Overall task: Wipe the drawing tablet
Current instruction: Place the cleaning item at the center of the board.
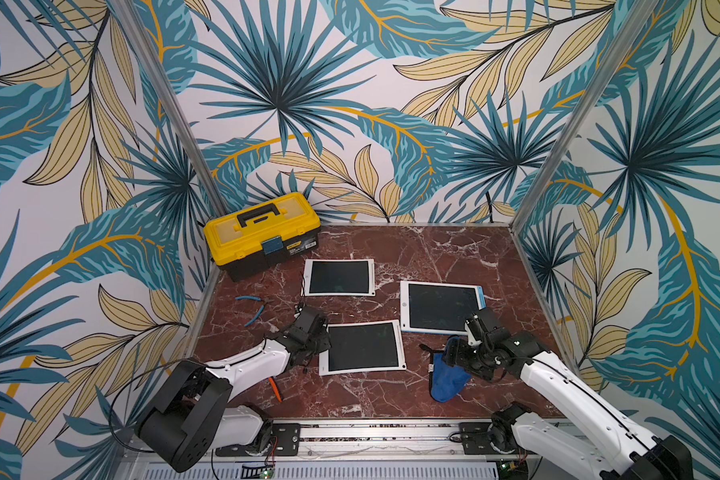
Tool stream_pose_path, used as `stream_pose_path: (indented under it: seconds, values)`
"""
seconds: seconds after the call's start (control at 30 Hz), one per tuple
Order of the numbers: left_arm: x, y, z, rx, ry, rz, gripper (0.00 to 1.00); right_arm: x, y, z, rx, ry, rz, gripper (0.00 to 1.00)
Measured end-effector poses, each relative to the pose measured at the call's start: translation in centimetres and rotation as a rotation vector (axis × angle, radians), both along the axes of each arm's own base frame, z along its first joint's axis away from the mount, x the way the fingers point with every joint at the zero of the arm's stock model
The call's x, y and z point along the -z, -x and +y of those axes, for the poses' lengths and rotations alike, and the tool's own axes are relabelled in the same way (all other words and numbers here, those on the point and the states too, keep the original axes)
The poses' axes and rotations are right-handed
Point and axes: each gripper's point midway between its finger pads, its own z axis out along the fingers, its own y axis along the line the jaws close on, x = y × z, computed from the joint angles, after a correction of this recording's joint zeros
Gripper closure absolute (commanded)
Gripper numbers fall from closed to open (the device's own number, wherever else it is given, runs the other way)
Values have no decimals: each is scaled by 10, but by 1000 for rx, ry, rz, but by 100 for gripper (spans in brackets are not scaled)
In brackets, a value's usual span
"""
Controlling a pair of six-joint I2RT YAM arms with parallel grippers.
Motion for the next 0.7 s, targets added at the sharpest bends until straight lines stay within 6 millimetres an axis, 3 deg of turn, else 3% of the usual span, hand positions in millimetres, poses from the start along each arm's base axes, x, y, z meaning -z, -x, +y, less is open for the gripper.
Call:
stream_pose_path:
  seconds: [0.17, 0.43, 0.53, 0.7]
  values:
    - [0, 0, 0, 0, 0, 0, 76, -25, -6, -5, 15, 15, -65, 22]
    - [0, 0, 0, 0, 1, 0, 76, -83, -25, 0, -33, 4, -213, 28]
    - [0, 0, 0, 0, 1, 0, 76, -81, -34, 23, -135, -37, -183, 28]
    - [0, 0, 0, 0, 1, 0, 76, -46, -47, 75, -304, -140, -60, 28]
